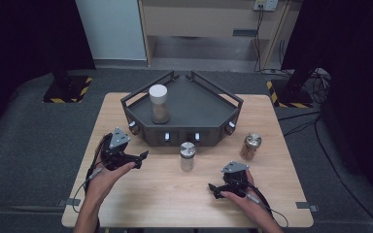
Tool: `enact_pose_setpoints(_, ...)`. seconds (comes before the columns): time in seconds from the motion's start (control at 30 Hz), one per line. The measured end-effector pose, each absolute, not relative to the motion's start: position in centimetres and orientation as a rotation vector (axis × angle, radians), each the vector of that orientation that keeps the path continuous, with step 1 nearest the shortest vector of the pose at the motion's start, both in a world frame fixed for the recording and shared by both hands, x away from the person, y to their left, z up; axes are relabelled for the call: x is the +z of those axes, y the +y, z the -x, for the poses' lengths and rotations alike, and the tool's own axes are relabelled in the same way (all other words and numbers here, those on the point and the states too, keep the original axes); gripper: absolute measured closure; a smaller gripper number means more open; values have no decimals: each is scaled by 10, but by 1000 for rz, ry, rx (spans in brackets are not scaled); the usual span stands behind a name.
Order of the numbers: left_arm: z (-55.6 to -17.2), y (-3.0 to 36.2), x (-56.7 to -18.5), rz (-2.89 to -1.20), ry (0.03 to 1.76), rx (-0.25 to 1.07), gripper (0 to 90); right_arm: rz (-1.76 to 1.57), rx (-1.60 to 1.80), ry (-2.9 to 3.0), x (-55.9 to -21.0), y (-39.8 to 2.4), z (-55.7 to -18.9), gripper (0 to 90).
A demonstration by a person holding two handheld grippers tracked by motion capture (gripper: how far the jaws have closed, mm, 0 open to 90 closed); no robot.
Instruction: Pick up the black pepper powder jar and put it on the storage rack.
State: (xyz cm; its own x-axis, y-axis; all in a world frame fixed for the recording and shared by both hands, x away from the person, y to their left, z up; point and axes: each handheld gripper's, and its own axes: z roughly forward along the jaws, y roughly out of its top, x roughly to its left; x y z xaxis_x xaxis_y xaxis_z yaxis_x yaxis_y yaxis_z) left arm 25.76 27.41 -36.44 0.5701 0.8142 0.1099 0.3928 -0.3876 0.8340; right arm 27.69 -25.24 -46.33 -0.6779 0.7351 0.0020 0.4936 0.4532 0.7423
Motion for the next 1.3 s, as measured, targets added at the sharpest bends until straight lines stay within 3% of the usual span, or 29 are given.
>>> enact_pose_setpoints(1.3, -214, 277, -439, -2063, 1191, 621, 11, -1048, 1063, 2388, -463, -252, -277, 5)
